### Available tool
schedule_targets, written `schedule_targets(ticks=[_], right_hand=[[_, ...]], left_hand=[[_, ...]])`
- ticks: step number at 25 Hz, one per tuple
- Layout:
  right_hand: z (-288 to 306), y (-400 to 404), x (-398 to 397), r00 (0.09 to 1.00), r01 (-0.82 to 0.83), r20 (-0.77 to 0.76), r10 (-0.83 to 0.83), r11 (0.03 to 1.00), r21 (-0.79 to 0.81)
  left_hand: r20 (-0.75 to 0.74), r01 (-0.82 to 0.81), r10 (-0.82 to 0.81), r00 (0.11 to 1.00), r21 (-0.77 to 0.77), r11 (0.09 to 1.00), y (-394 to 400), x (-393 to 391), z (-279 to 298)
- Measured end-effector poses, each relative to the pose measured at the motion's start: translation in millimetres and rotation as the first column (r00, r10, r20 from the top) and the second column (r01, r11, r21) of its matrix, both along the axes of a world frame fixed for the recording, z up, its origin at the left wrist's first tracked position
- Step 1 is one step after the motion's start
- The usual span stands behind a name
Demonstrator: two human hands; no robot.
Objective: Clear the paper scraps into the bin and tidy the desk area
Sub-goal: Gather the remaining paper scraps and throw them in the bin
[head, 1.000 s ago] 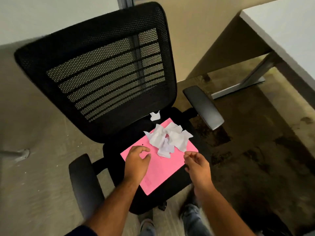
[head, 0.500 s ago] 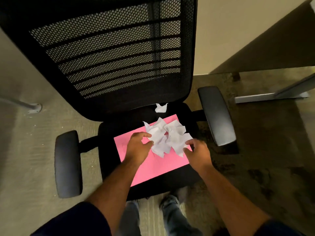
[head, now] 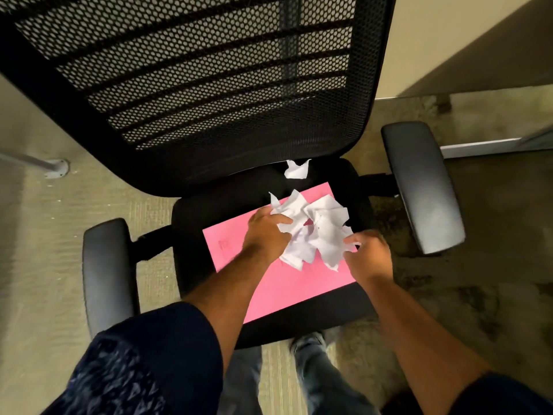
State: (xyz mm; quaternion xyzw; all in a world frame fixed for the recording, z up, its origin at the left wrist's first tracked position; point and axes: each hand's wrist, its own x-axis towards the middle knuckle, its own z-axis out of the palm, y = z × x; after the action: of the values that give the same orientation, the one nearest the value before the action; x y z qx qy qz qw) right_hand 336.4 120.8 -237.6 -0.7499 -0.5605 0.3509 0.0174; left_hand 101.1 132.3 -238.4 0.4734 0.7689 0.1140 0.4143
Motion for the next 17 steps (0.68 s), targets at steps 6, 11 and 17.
schedule_targets(ticks=[6,11,17], right_hand=[[5.6,-19.6,-3.0,0.985,0.143,-0.104,-0.134,0.987,0.077],[24.1,-34.6,-11.7,0.907,0.278,-0.338,-0.251,0.96,0.031],[42.8,-22.4,-28.7,0.903,0.13,-0.42,-0.095,0.99,0.054]], left_hand=[[-0.134,0.1,-0.088,0.987,0.085,0.991,-7.8,-5.8,-9.9],[-0.024,-0.079,0.085,0.996,0.186,0.979,-17.9,-15.8,-6.1],[0.103,-0.237,0.222,0.97,0.172,0.956,-30.1,-34.8,1.2]])
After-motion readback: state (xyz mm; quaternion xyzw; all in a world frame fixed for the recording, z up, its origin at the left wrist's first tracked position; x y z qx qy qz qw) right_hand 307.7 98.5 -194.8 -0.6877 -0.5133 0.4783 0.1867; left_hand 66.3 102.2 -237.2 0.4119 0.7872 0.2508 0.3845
